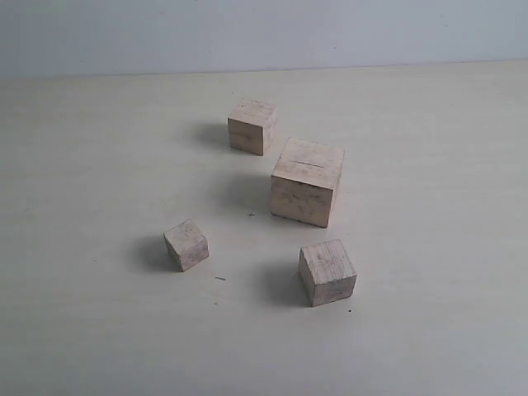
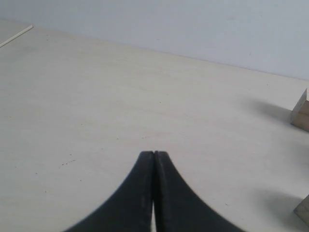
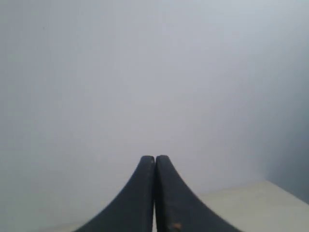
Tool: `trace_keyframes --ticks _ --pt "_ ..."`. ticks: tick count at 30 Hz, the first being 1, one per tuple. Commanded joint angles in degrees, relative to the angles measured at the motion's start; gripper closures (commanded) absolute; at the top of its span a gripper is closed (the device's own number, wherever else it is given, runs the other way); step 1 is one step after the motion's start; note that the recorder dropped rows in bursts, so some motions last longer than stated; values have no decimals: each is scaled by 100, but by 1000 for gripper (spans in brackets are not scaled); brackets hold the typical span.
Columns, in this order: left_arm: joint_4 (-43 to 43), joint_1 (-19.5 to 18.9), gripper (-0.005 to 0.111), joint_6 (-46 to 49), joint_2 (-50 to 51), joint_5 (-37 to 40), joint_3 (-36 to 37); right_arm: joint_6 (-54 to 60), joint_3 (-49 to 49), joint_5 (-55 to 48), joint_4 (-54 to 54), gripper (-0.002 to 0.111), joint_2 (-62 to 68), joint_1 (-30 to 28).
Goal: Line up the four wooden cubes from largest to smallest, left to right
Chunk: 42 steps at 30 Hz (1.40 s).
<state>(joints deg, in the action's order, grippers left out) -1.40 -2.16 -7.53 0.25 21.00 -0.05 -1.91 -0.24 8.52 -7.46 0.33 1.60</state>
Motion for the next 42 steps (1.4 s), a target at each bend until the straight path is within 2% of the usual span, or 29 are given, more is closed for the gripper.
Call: trace_keyframes --ticks 1,6,11,14,18,26,29,33,36,39,42 --pt "11 37 107 -22 -25 -24 5 -319 13 736 -57 108 -33 -23" --pt "11 37 107 -22 -25 -24 5 -419 -885 -19 -57 108 50 -23" --pt "11 37 107 -22 -25 -24 5 -409 -2258 -994 -57 108 1425 -23" --pt "11 37 107 -22 -25 -24 5 -74 -3241 -1966 -7 108 2744 -23" --pt "11 37 107 -22 -25 -24 5 554 -4021 -3187 -197 108 3956 10" --pt "11 37 107 -22 -25 -24 5 2215 -5583 -6362 -1799 108 6609 579" --pt "11 37 107 -22 -25 -24 5 2240 -5844 -6418 -2377 108 7145 636" --pt "11 37 107 -22 -25 -24 5 2229 -5951 -5416 -3077 108 7550 636" --pt "11 37 107 -22 -25 -24 5 2177 -5951 -5066 -3690 108 7646 636" --pt "11 37 107 -22 -25 -24 5 2934 -5965 -4847 -4056 108 7655 636" --pt "11 37 107 -22 -25 -24 5 3909 -6090 -4908 -3762 108 7675 636"
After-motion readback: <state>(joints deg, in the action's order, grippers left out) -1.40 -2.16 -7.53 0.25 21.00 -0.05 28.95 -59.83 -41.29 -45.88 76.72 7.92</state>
